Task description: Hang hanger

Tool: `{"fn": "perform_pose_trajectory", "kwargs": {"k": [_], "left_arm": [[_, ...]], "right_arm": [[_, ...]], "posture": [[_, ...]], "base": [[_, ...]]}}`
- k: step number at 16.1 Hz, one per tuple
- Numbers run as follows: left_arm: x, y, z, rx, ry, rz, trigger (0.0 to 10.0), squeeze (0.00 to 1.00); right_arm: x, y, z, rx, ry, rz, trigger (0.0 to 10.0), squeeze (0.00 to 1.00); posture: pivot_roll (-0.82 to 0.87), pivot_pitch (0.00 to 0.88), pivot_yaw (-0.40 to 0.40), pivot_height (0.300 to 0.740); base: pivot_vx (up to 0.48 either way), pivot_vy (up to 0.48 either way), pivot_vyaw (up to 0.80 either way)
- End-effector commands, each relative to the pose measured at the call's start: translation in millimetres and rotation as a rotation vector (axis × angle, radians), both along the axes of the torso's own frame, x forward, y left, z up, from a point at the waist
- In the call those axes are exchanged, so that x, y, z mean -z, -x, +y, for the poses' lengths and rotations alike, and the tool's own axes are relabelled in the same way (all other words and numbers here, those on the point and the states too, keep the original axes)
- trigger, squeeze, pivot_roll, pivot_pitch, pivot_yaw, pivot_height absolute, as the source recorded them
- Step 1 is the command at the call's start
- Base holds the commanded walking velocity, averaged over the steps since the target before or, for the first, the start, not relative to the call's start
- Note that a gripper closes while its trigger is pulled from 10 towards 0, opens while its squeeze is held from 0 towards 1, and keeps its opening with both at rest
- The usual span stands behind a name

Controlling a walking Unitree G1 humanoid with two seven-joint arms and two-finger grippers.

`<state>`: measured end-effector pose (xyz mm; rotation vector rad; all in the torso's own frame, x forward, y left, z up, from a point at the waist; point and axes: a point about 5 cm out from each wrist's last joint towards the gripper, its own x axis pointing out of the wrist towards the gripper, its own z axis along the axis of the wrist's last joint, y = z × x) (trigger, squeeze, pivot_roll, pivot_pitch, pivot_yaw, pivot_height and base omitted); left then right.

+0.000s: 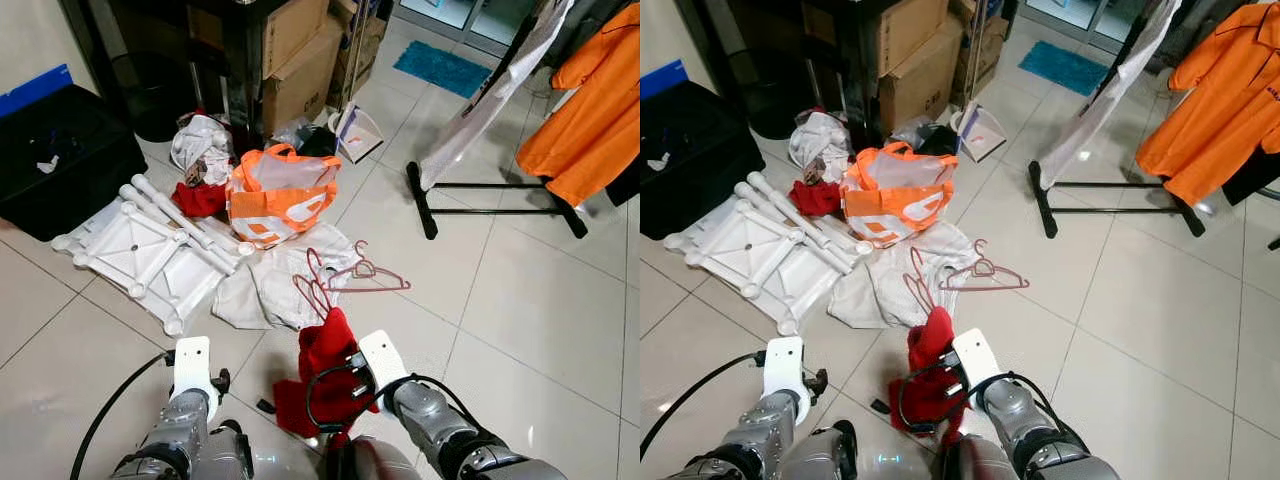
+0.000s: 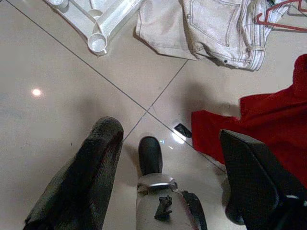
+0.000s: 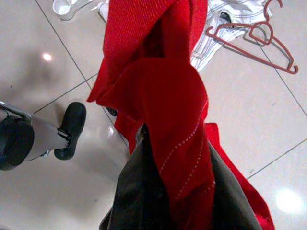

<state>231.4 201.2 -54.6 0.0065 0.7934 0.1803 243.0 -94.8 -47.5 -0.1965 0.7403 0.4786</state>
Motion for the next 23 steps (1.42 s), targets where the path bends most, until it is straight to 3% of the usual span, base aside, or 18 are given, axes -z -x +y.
{"fn": "perform_pose_trajectory", "kwargs": {"k": [1, 6, 23], "left_arm": [[1.2, 1.1, -1.5, 0.003, 0.009, 0.009, 10.0, 0.0], [-3.5, -6.0, -1.5, 0.01, 0.005, -0.009, 10.0, 0.0], [-5.6, -8.8, 0.6, 0.01, -0.003, -0.012, 10.0, 0.0]], "right_arm": [[-0.9, -1.4, -1.1, 0.004, 0.003, -0.005, 0.0, 0.0], [-2.2, -2.8, 1.3, -0.006, 0.003, -0.012, 0.0, 0.0], [-5.9, -8.3, 0.8, 0.025, -0.022, -0.015, 0.0, 0.0]], "posture": [[0.0, 0.186, -0.145, 0.74], [0.0, 0.175, -0.139, 0.74], [0.0, 0.174, -0.132, 0.74]], "base": [[0.0, 0.0, 0.0], [0.0, 0.0, 0.0], [0.0, 0.0, 0.0]]}}
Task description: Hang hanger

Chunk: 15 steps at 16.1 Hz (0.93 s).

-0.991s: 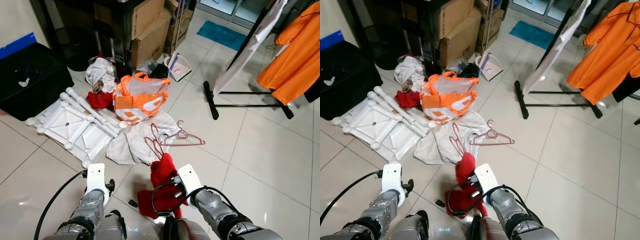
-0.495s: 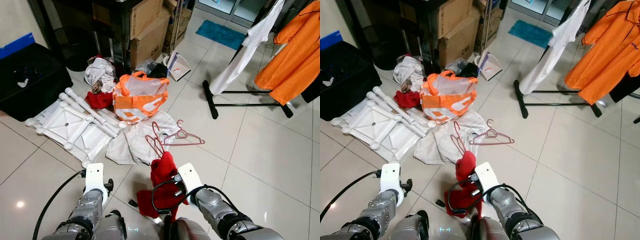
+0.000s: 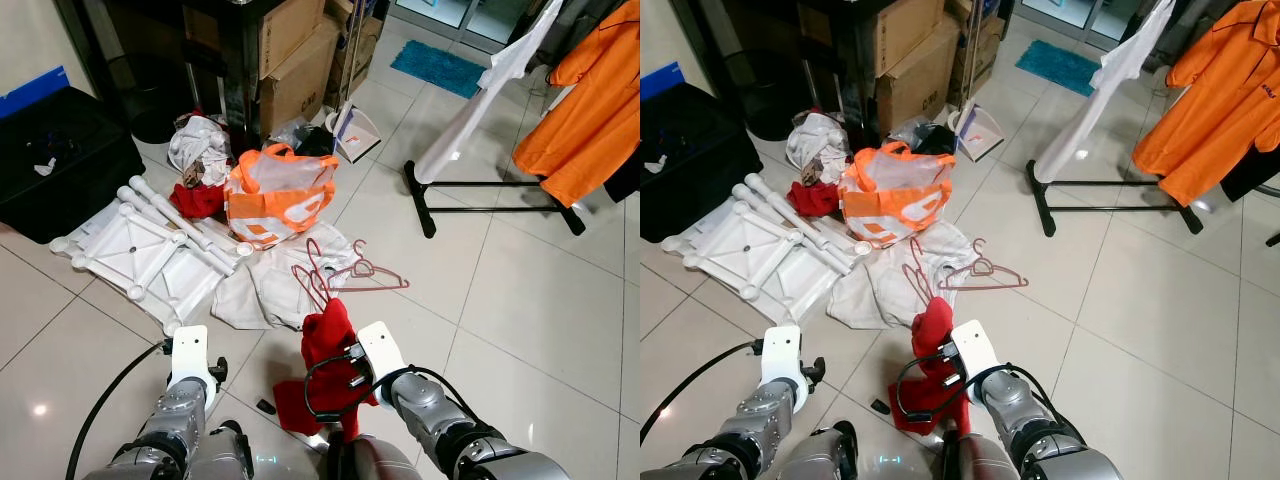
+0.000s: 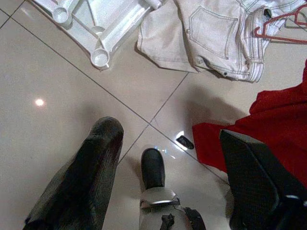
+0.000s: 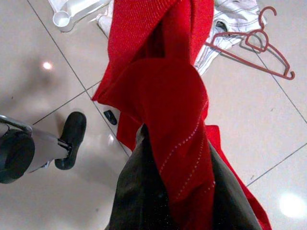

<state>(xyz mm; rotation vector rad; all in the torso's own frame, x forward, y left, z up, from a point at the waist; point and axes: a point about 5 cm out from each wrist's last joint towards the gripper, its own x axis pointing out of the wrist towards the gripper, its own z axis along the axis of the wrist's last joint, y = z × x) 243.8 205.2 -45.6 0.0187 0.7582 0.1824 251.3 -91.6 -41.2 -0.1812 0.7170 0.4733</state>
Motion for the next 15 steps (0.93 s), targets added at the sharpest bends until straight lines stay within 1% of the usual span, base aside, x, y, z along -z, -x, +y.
{"fn": "perform_pose_trajectory", "kwargs": {"k": [1, 8, 12, 15], "left_arm": [[3.4, 3.6, -2.6, 0.006, 0.01, 0.022, 10.0, 0.0], [1.2, 1.7, 1.8, -0.019, 0.013, 0.01, 10.0, 0.0], [1.7, 3.0, 3.0, -0.02, 0.01, 0.009, 10.0, 0.0], [2.2, 3.2, 1.6, -0.01, 0.006, 0.015, 10.0, 0.0]], "right_arm": [[0.0, -0.4, -1.7, 0.015, -0.006, 0.004, 0.0, 0.0], [-3.3, -3.5, 5.8, -0.005, -0.013, -0.004, 0.0, 0.0], [-2.1, -1.3, 8.2, -0.009, -0.018, -0.001, 0.0, 0.0], [-1.1, -0.1, 8.0, -0.032, 0.004, 0.001, 0.0, 0.0]], "posture": [[0.0, 0.175, -0.134, 0.74], [0.01, 0.177, -0.141, 0.74], [0.01, 0.172, -0.143, 0.74], [0.01, 0.174, -0.145, 0.74]], "base": [[0.0, 0.0, 0.0], [0.0, 0.0, 0.0], [0.0, 0.0, 0.0], [0.0, 0.0, 0.0]]}}
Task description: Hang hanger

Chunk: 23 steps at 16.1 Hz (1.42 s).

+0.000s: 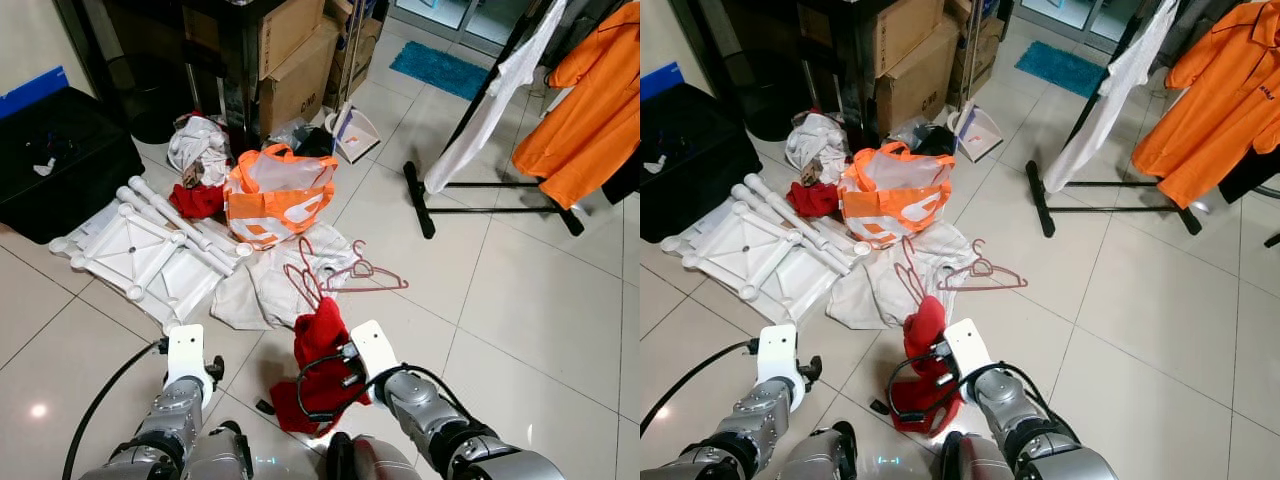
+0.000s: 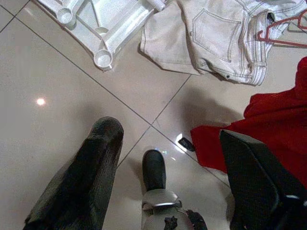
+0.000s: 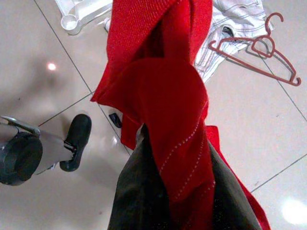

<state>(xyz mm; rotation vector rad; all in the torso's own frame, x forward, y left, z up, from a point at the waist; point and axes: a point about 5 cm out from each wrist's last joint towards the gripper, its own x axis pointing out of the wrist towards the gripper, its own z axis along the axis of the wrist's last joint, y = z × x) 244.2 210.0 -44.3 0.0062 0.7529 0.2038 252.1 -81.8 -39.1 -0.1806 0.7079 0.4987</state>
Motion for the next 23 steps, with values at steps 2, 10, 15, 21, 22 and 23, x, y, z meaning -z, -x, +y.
{"fn": "perform_pose_trajectory", "kwargs": {"k": [2, 10, 15, 21, 22, 23], "left_arm": [[3.1, 2.8, -4.4, 0.022, 0.002, 0.02, 10.0, 0.0], [-10.5, -12.5, 6.1, 0.012, 0.012, -0.042, 10.0, 0.0], [-10.5, -12.5, 6.1, 0.012, 0.012, -0.042, 10.0, 0.0], [-10.5, -12.5, 6.1, 0.012, 0.012, -0.042, 10.0, 0.0], [-10.5, -12.5, 6.1, 0.012, 0.012, -0.042, 10.0, 0.0], [-10.5, -12.5, 6.1, 0.012, 0.012, -0.042, 10.0, 0.0]], "right_arm": [[1.5, 1.3, -2.3, 0.001, 0.011, 0.008, 0.0, 0.0], [-0.8, 2.0, 0.6, 0.003, -0.082, -0.008, 0.0, 0.0], [-0.8, 2.0, 0.6, 0.003, -0.082, -0.008, 0.0, 0.0], [-0.8, 2.0, 0.6, 0.003, -0.082, -0.008, 0.0, 0.0], [-0.8, 2.0, 0.6, 0.003, -0.082, -0.008, 0.0, 0.0], [-0.8, 2.0, 0.6, 0.003, -0.082, -0.008, 0.0, 0.0]], "posture": [[0.01, 0.175, -0.14, 0.74], [0.01, 0.188, -0.135, 0.74], [0.01, 0.188, -0.135, 0.74], [0.01, 0.188, -0.135, 0.74], [0.01, 0.188, -0.135, 0.74], [0.01, 0.188, -0.135, 0.74]], "base": [[0.0, 0.0, 0.0], [0.0, 0.0, 0.0], [0.0, 0.0, 0.0], [0.0, 0.0, 0.0], [0.0, 0.0, 0.0], [0.0, 0.0, 0.0]]}}
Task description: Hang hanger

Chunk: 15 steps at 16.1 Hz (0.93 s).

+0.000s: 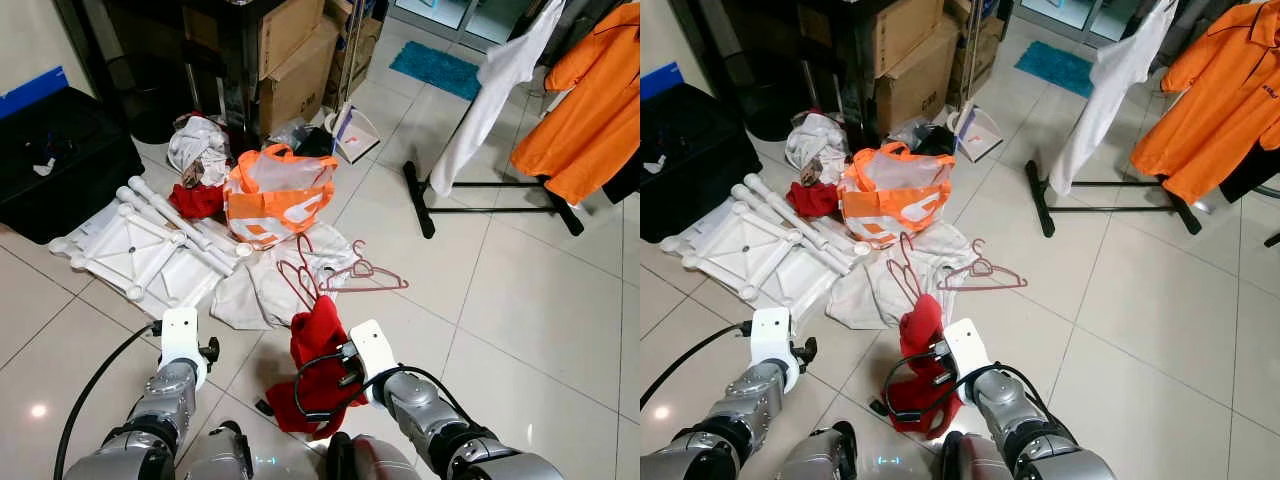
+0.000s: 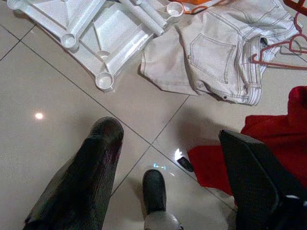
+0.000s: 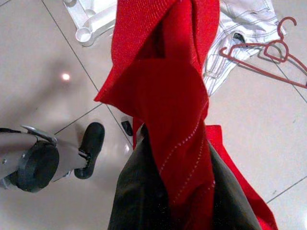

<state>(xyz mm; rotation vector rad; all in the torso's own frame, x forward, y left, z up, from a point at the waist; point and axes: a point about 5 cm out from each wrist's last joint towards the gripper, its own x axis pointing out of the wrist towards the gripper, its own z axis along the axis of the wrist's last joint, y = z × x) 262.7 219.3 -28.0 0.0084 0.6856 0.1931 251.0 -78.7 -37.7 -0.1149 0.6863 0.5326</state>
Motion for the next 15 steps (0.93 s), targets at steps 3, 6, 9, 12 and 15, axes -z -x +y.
{"fn": "perform_pose_trajectory", "kwargs": {"k": [3, 6, 9, 12, 15], "left_arm": [[-67.2, -59.4, 1.7, 0.173, 0.107, -0.326, 10.0, 0.0], [-64.5, -59.0, -5.3, 0.17, 0.115, -0.325, 10.0, 0.0], [-70.4, -64.3, -7.1, 0.144, 0.152, -0.353, 10.0, 0.0], [-98.9, -77.4, 11.0, 0.236, 0.076, -0.424, 10.0, 0.0], [-131.9, -85.6, 28.8, 0.352, 0.068, -0.521, 10.0, 0.0]], "right_arm": [[-95.8, -76.9, -61.6, -0.163, -0.264, -0.368, 0.0, 0.0], [-97.3, -80.5, -57.9, -0.101, -0.255, -0.39, 0.0, 0.0], [-107.5, -86.6, -54.1, -0.071, -0.319, -0.432, 0.0, 0.0], [-133.4, -93.5, -50.8, -0.261, -0.393, -0.473, 0.0, 0.0], [-154.2, -96.1, -58.4, -0.439, -0.376, -0.501, 0.0, 0.0]], "posture": [[0.01, 0.188, -0.15, 0.74], [0.02, 0.173, -0.153, 0.74], [0.02, 0.171, -0.152, 0.74], [0.02, 0.178, -0.147, 0.74], [0.02, 0.186, -0.143, 0.74]], "base": [[0.0, 0.0, 0.0], [0.0, 0.0, 0.0], [0.0, 0.0, 0.0], [0.0, 0.0, 0.0], [0.0, 0.0, 0.0]]}}
